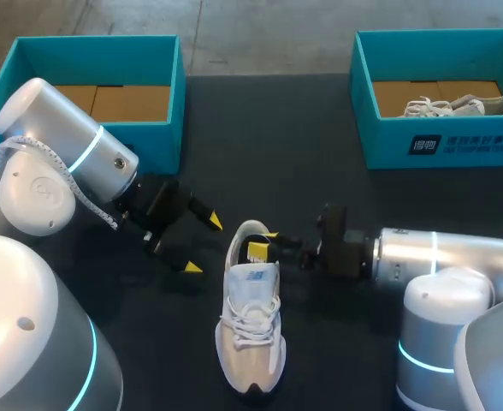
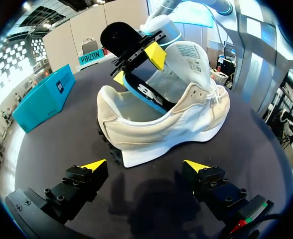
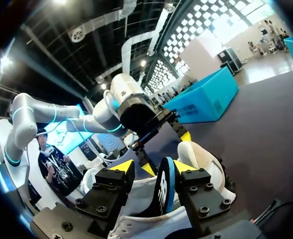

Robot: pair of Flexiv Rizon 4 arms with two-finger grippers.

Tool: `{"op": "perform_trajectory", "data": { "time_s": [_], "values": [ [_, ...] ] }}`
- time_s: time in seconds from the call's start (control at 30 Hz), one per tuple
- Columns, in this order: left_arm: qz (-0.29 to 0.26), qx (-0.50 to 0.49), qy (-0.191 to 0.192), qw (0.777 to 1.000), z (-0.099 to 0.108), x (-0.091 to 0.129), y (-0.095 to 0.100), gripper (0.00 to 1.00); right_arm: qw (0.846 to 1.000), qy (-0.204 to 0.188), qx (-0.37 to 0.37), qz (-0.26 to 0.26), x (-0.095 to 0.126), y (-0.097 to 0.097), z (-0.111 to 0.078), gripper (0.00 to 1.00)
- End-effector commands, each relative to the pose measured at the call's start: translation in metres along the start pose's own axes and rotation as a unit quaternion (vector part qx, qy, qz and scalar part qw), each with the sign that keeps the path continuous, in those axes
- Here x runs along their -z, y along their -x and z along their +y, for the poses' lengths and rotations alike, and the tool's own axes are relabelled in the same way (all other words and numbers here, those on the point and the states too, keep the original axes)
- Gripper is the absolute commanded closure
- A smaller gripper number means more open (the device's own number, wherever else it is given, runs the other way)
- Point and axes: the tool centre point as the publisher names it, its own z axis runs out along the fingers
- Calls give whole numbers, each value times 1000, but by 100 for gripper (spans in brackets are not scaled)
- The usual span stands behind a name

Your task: Take the shoe out of the shoebox, open the shoe tongue, remove and reinsert the insole, then place the shoe into the shoebox

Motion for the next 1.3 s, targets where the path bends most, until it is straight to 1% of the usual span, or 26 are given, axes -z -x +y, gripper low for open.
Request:
{"op": "perform_trajectory", "data": {
  "time_s": [0.03, 0.27, 0.37, 0.43, 0.47, 0.5, 0.53, 0.73, 1.0, 1.3],
  "values": [
    [0, 0, 2, 1000, -1, 1, -1, 0, 1000, -10, -2, -9, -1, -2, 4, 52],
    [0, 0, 2, 1000, -1, 1, -1, 0, 1000, -11, -5, -15, 4, 1, 4, 54],
    [0, 0, 2, 1000, -1, 1, -1, 0, 1000, -12, -9, -14, 2, 3, 3, 61],
    [0, 0, 2, 1000, -1, 1, -1, 0, 1000, -13, -11, -13, 1, 5, 2, 78],
    [0, 0, 2, 1000, -1, 1, -1, 0, 1000, -14, -13, -12, 0, 6, 1, 81],
    [0, 0, 2, 1000, -1, 1, -1, 0, 1000, -15, -13, -11, -1, 6, 1, 94],
    [0, 0, 2, 1000, -1, 1, -1, 0, 1000, -15, -14, -10, -1, 6, 1, 100],
    [0, 0, 2, 1000, -1, 1, -1, 0, 1000, -21, -19, -5, -4, 9, 1, 100],
    [0, 0, 2, 1000, -1, 1, -1, 0, 997, -63, -42, 9, -10, 11, -8, 100],
    [0, 0, 2, 1000, -1, 1, -1, 0, 996, -69, -55, 8, -9, 11, -19, 100]
  ]
}}
